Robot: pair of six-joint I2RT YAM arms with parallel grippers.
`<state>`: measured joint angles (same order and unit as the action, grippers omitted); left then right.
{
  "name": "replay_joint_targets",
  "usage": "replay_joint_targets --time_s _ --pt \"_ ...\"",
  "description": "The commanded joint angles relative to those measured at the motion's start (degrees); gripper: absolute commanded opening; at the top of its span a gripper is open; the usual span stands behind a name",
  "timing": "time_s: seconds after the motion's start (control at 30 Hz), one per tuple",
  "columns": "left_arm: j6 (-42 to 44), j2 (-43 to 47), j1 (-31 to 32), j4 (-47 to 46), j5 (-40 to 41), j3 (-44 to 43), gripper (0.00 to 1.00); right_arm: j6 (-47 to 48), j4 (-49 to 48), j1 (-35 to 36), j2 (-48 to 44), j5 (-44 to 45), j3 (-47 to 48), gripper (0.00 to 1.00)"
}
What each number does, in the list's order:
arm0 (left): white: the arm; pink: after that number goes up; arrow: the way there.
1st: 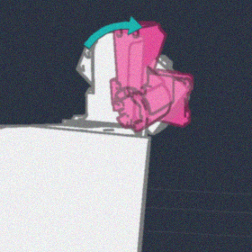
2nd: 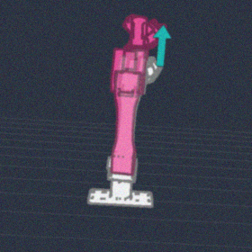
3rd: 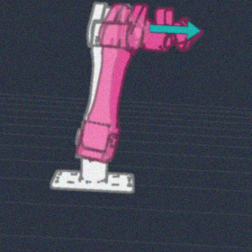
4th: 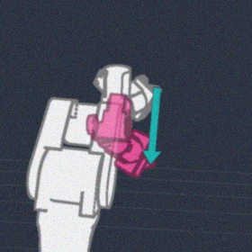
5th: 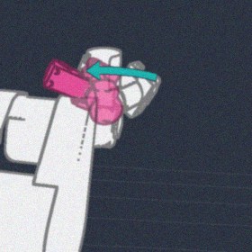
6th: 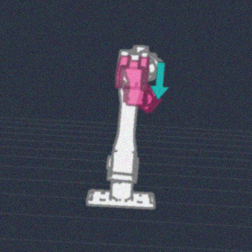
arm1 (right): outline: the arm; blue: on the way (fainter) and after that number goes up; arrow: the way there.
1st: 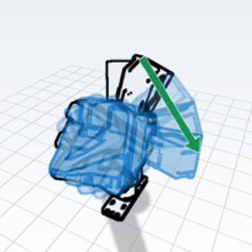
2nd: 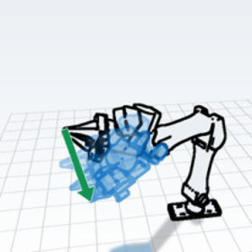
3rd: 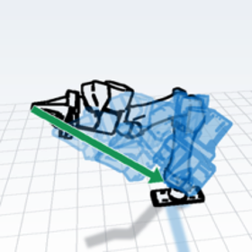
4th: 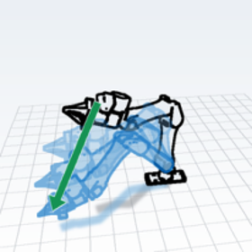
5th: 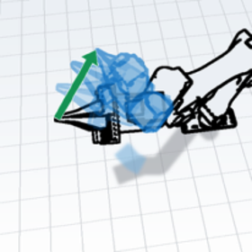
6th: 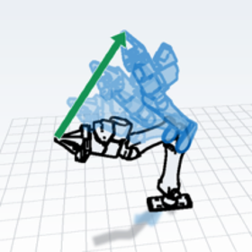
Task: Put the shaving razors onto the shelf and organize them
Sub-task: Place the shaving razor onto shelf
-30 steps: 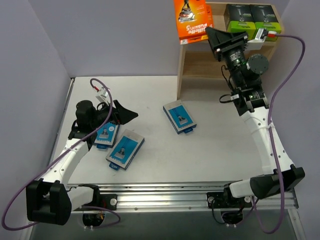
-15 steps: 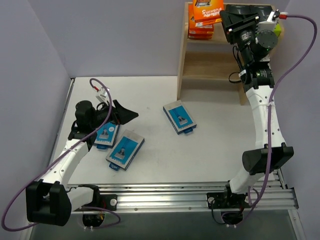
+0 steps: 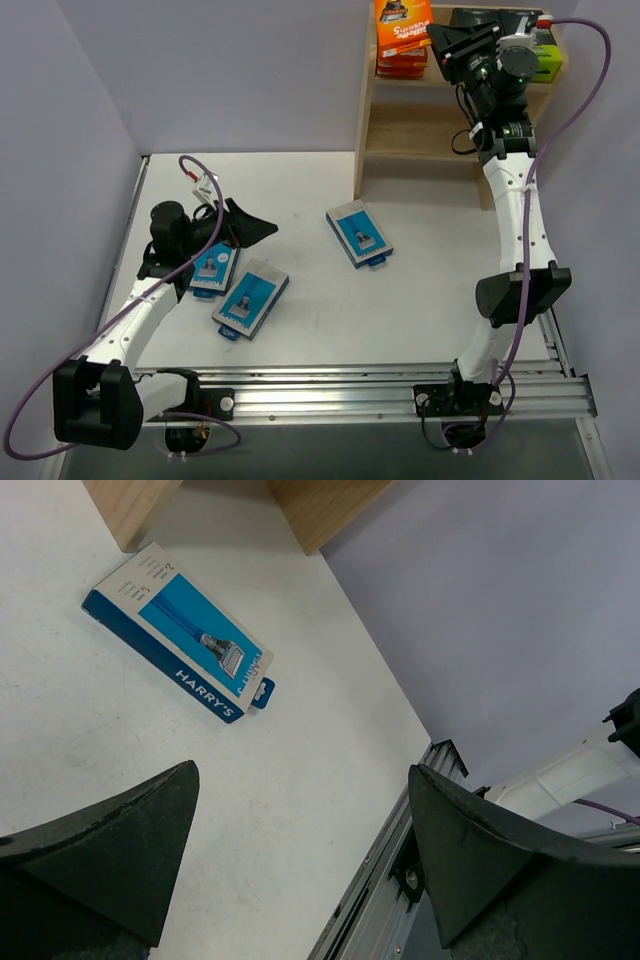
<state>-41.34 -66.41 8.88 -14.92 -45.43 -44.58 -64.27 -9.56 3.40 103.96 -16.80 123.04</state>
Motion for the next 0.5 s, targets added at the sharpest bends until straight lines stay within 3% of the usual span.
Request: replay_joint_targets --time_s 0.0,0.47 --pt "-0.2 0.1 -0.2 -3.8 -1.2 0.1 0.94 0.6 -4.0 -0.3 -0.3 -1.0 3.2 0.0" --pt "-0.1 0.1 -0.2 -3.4 -1.3 0.1 0.94 0.5 -2.7 -0.8 2.3 0.3 3.8 0.0"
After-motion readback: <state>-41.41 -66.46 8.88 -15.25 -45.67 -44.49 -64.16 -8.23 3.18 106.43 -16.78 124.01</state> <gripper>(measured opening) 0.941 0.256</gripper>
